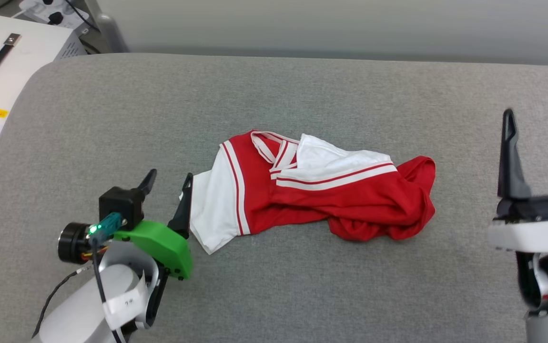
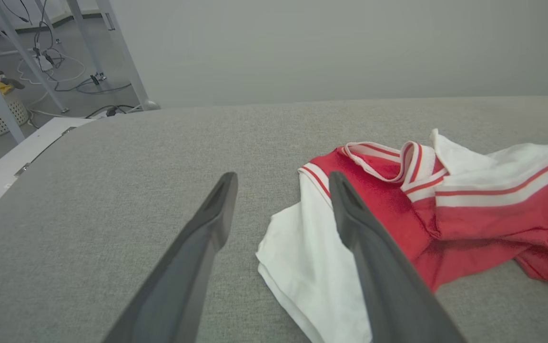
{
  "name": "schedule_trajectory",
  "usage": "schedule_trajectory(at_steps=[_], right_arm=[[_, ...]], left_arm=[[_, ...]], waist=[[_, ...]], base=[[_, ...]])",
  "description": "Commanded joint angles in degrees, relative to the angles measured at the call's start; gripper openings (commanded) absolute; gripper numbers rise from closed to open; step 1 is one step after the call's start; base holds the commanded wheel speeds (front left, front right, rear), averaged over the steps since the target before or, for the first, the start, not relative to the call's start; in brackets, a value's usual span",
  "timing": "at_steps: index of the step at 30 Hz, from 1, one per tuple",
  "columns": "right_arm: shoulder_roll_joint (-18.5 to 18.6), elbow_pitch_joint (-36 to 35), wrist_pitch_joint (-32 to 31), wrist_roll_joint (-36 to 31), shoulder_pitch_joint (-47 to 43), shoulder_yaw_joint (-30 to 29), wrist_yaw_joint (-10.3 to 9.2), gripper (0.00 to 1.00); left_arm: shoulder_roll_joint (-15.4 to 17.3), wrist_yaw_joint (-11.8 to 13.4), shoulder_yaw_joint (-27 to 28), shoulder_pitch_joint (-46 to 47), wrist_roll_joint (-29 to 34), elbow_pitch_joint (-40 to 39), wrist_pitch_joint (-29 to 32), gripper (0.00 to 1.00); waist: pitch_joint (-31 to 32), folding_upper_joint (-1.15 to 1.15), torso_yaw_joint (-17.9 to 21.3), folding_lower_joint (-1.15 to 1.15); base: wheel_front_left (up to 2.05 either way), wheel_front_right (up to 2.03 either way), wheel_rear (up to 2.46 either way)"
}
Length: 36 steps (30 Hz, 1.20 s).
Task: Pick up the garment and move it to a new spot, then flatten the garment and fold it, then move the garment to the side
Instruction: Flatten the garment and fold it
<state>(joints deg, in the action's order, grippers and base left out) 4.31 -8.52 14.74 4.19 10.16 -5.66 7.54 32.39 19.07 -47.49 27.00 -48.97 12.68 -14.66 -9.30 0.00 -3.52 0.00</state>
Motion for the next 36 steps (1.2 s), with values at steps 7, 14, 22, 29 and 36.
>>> schedule_trajectory(at_steps=[7, 14, 22, 29, 36], right_arm=[[8.28, -0.98, 0.26, 1.85, 8.75, 5.01, -0.05, 1.0], [19.2, 10.5, -1.28, 8.18, 17.82, 19.33, -0.05, 1.0], [31.25, 18.23, -23.45, 27.67, 32.9, 42.23, -0.05, 1.0], [35.37, 21.73, -44.55, 43.06, 42.11, 55.99, -0.05, 1.0], [34.55, 27.78, -54.82, 48.78, 48.37, 63.7, -0.05, 1.0]], left_arm=[[-4.58, 2.06, 13.73, -10.38, 13.08, -6.41, -0.33, 1.0], [-10.44, 0.01, 22.4, -16.44, 21.81, -8.31, -0.33, 1.0], [-16.41, -4.23, 29.33, -18.33, 28.83, -9.55, -0.33, 1.0], [-21.86, -8.08, 33.49, -18.16, 33.13, -9.48, -0.33, 1.0], [-26.47, -11.86, 36.56, -16.17, 36.56, -9.0, -0.33, 1.0]], waist=[[0.65, 0.0, -2.07, 0.0], [0.06, 0.0, -3.95, 0.0], [-2.98, 0.0, -6.17, 0.0], [-6.39, 0.0, -8.35, 0.0], [-10.86, 0.0, -10.95, 0.0]], base=[[0.0, 0.0, 0.0], [0.0, 0.0, 0.0], [0.0, 0.0, 0.0], [0.0, 0.0, 0.0], [0.0, 0.0, 0.0]])
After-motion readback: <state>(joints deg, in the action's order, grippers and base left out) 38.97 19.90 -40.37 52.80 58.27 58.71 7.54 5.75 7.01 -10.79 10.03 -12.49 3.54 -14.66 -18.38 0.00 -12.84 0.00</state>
